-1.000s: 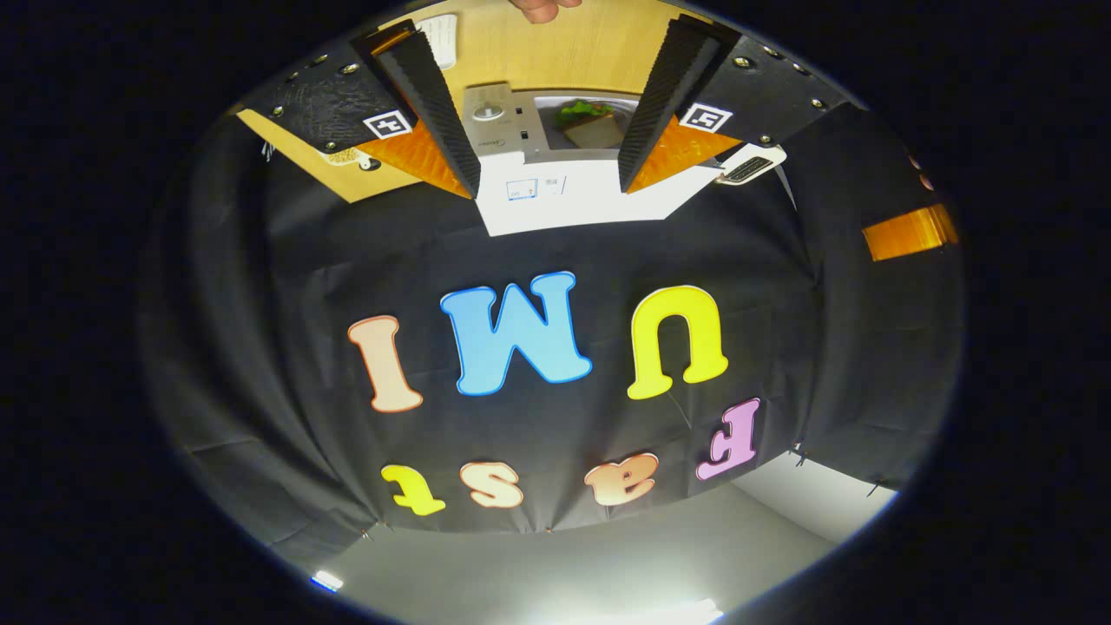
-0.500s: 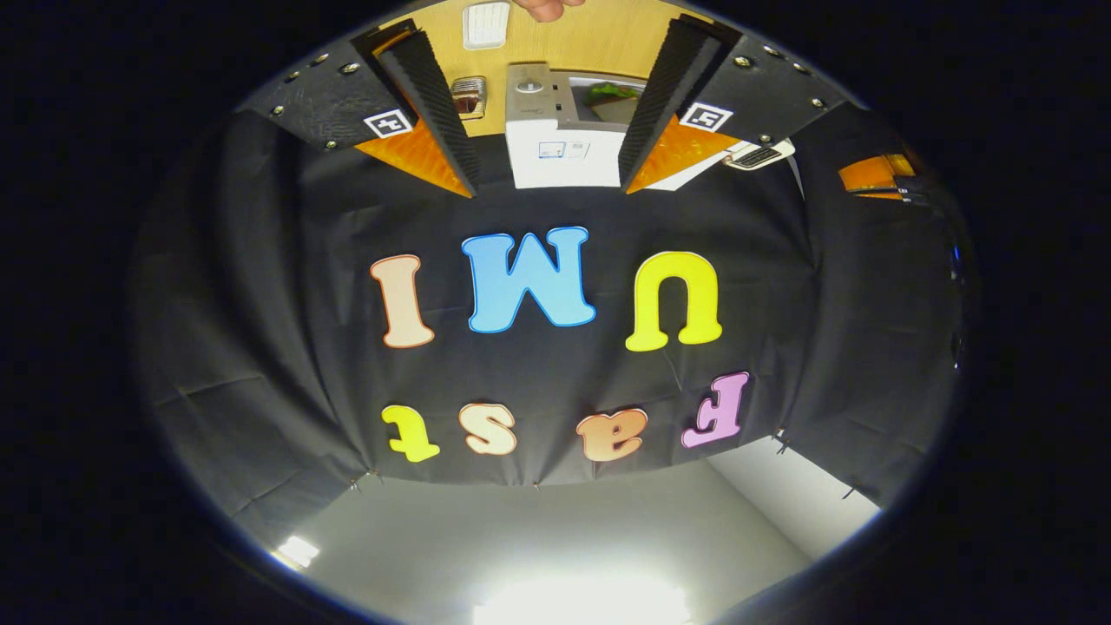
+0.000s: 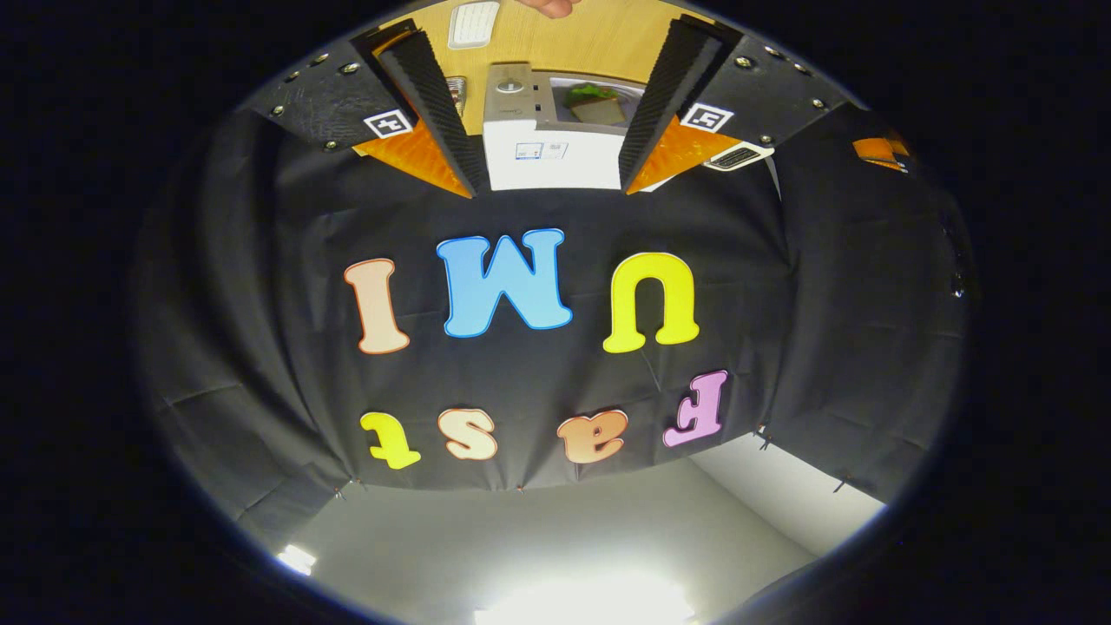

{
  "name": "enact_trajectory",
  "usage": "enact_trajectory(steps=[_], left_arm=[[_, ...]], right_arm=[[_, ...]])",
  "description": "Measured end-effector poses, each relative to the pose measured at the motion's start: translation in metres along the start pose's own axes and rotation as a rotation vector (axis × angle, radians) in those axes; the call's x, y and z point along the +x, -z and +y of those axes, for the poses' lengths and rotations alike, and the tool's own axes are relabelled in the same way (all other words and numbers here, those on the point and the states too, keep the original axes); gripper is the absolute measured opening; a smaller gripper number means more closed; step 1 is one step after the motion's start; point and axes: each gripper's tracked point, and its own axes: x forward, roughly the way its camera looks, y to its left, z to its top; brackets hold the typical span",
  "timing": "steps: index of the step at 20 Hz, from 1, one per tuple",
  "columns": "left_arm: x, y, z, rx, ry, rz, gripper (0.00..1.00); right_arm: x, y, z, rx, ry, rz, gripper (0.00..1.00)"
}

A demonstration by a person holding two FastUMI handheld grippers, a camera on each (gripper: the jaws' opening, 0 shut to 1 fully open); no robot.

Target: Open the microwave oven with the left hand, put the food in, and close the microwave oven.

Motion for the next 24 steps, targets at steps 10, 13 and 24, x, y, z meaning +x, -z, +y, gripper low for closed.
enact_trajectory(steps=[10, 13, 24], left_arm=[[0.004, 0.105, 0.001, 0.068, -0.032, 0.197, 0.07], [0.006, 0.103, -0.01, 0.084, -0.028, 0.205, 0.07], [0.02, 0.112, -0.124, 0.053, 0.118, 0.229, 0.07]], right_arm=[[0.001, 0.004, -0.026, -0.002, 0.002, 0.02, 0.96], [0.001, 0.005, -0.037, 0.02, 0.013, 0.019, 0.96], [0.007, 0.003, -0.07, 0.027, 0.03, 0.021, 0.96]])
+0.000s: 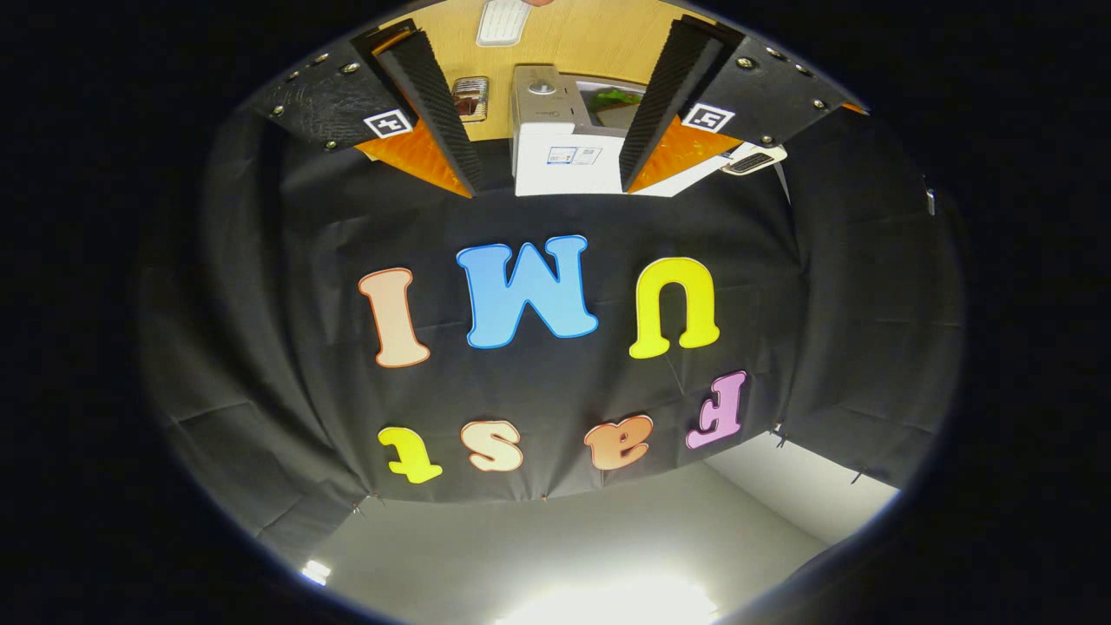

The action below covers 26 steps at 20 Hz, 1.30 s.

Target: Open the microwave oven with the left hand, put the food in, and close the microwave oven.

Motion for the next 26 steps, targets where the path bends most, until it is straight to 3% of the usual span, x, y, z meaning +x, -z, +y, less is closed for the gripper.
enact_trajectory(steps=[7, 18, 26], left_arm=[[0.028, -0.016, -0.078, 0.036, 0.14, -0.003, 0.07], [0.076, -0.042, -0.134, 0.091, 0.271, 0.007, 0.07], [0.115, -0.063, -0.168, 0.107, 0.344, 0.001, 0.07]], right_arm=[[0.003, -0.003, -0.026, -0.003, 0.018, -0.004, 0.96], [-0.001, -0.002, -0.081, 0.012, 0.129, -0.001, 0.97], [-0.013, -0.011, -0.097, -0.024, 0.154, -0.006, 0.96]])
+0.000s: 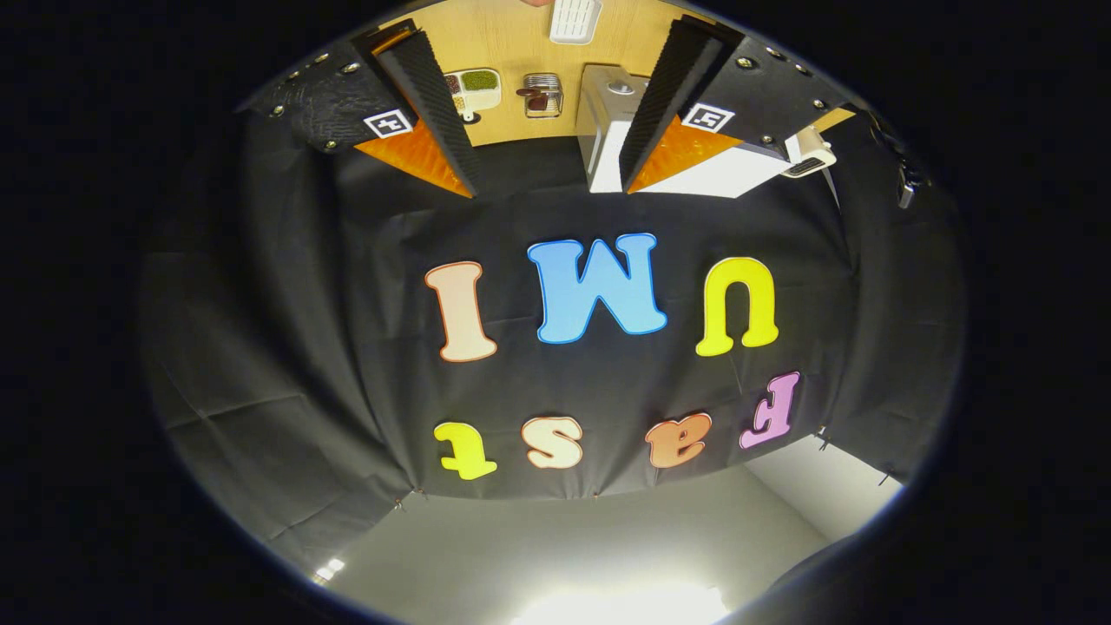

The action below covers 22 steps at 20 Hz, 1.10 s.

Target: Open the microwave oven with the left hand, put the food in, and close the microwave oven.

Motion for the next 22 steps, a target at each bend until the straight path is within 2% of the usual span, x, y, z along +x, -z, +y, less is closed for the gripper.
enact_trajectory(steps=[14, 18, 22], left_arm=[[0.081, -0.04, -0.012, -0.03, 0.034, -0.022, 0.07], [0.101, -0.052, -0.006, -0.053, -0.004, -0.02, 0.07], [0.121, -0.062, -0.008, -0.06, -0.009, -0.02, 0.07]], right_arm=[[-0.003, 0.006, -0.029, 0.027, 0.041, 0.022, 0.96], [-0.003, 0.002, -0.037, 0.038, 0.052, 0.011, 0.96], [-0.001, 0.003, -0.046, 0.039, 0.069, 0.011, 0.96]])
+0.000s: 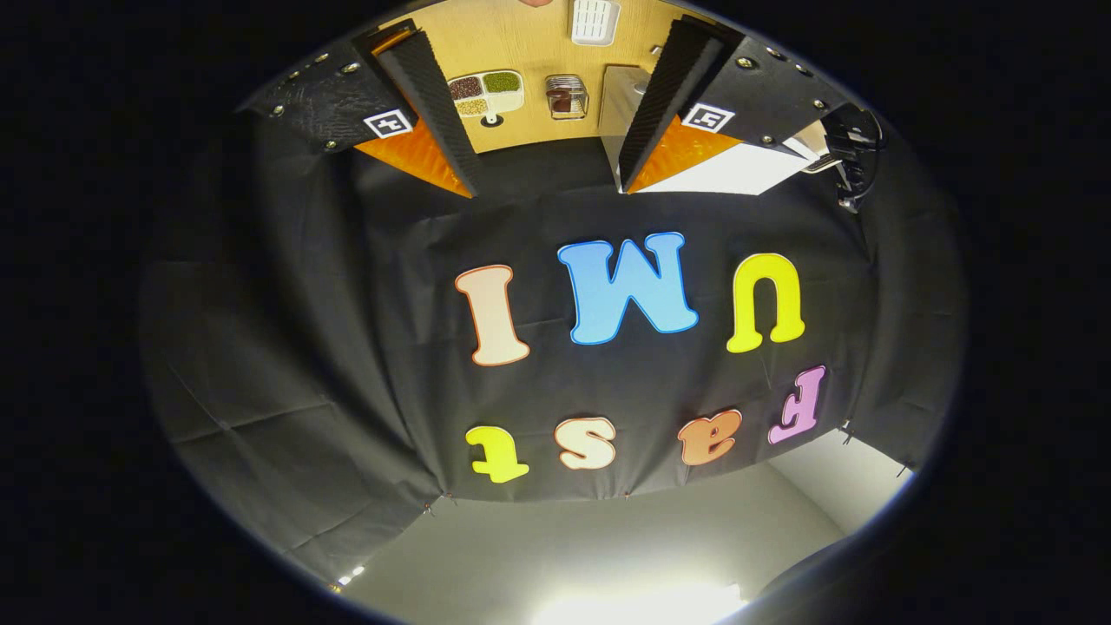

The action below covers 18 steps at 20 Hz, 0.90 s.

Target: Open the microwave oven with the left hand, put the food in, and close the microwave oven.

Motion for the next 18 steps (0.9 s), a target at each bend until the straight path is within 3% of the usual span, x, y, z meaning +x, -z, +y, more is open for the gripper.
enact_trajectory(steps=[5, 18], left_arm=[[0.022, -0.008, 0.001, 0.005, -0.004, -0.001, 0.07], [0.066, -0.021, 0.015, -0.106, -0.06, 0.016, 0.07]], right_arm=[[0.004, 0.004, -0.009, 0.006, 0.015, 0.012, 0.97], [0.019, 0.004, -0.02, -0.01, 0.012, 0.016, 0.96]])
